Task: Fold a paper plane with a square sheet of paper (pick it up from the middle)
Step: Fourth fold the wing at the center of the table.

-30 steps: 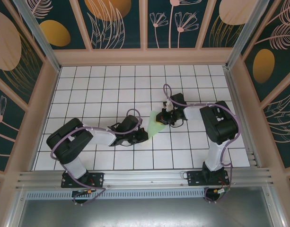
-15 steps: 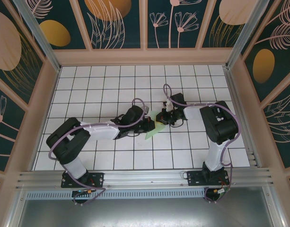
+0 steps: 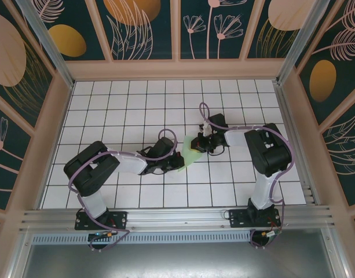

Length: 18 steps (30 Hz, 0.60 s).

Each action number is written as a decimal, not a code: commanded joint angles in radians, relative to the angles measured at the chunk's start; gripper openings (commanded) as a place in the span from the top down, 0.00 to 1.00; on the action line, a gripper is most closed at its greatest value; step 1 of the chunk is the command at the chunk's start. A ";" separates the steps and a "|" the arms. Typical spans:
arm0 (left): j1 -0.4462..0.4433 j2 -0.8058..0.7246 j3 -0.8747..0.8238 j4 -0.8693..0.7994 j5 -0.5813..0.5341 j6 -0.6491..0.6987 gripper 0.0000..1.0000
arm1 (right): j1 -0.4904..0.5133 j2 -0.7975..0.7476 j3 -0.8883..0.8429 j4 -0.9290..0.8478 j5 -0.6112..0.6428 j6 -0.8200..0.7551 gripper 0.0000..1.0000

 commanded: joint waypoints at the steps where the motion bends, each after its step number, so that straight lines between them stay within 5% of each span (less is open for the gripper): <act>1: -0.006 0.020 -0.075 -0.092 0.019 -0.038 1.00 | 0.011 -0.049 -0.002 0.030 0.052 -0.066 0.96; 18: -0.006 0.029 -0.065 -0.099 0.018 -0.027 1.00 | 0.127 -0.088 -0.121 0.054 -0.004 -0.092 0.96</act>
